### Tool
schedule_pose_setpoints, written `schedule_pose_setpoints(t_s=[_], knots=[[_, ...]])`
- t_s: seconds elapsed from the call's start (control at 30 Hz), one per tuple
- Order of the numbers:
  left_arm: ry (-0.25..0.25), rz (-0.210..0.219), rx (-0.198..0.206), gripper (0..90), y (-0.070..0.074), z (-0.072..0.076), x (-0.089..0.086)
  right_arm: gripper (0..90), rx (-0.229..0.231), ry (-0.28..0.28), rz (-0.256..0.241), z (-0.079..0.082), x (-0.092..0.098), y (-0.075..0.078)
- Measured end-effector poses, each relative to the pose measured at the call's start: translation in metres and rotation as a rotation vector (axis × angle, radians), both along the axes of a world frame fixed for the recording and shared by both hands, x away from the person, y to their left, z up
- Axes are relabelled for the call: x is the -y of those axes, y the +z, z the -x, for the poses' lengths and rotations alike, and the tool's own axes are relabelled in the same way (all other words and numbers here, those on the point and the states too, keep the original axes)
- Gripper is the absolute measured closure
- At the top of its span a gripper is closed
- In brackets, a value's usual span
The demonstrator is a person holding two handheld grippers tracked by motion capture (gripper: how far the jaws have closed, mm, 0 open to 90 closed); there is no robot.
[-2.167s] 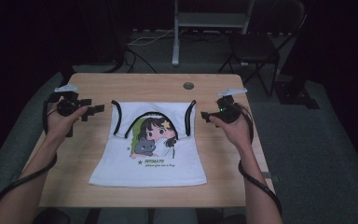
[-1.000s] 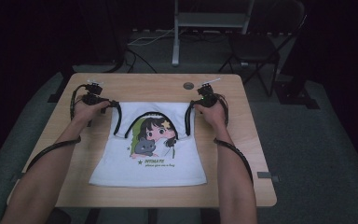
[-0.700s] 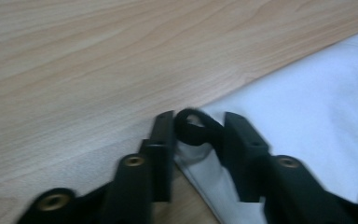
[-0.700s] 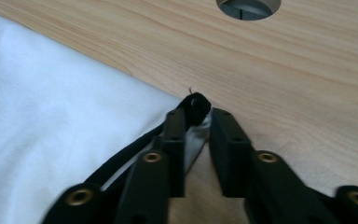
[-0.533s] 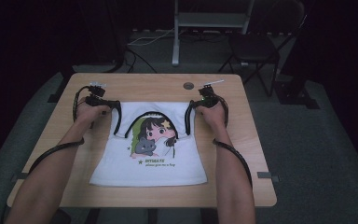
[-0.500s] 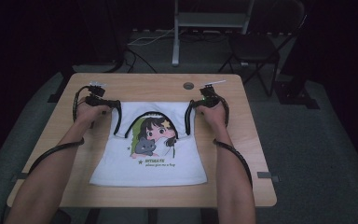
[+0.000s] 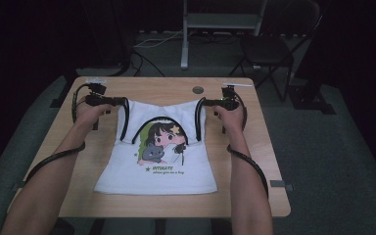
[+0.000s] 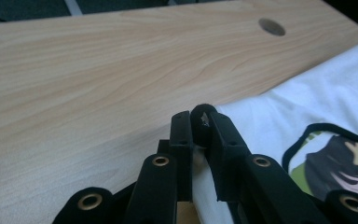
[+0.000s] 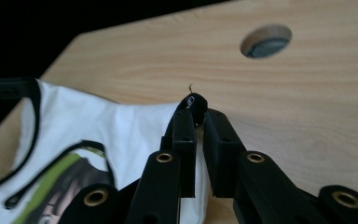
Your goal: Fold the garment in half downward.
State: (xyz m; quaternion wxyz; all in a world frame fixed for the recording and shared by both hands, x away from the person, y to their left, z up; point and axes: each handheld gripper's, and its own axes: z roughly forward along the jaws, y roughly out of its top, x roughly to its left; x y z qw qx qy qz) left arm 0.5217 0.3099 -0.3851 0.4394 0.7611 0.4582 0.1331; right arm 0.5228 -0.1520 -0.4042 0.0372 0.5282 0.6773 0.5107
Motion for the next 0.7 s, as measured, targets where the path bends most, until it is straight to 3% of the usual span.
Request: schedule_pose_setpoints(t_s=[0.1,0.3,0.4,0.53,0.7], knots=[[0.002,0.021,0.005,80.2,0.003,0.001,-0.001,83.8,0.015,0.004,-0.028,0.002,0.002,0.008],[0.005,0.119,0.018,80.3,0.015,0.000,-0.007,84.0,0.042,0.000,-0.065,0.005,0.010,0.020],[-0.004,0.128,0.029,80.3,0.022,-0.001,-0.006,84.1,0.059,-0.004,-0.113,0.006,0.017,0.028],[-0.011,0.149,0.051,80.3,0.033,-0.002,-0.004,84.2,0.072,0.001,-0.122,0.008,0.020,0.035],[-0.022,0.146,0.061,80.4,0.041,-0.003,-0.003,84.5,0.083,0.010,-0.165,0.010,0.021,0.038]])
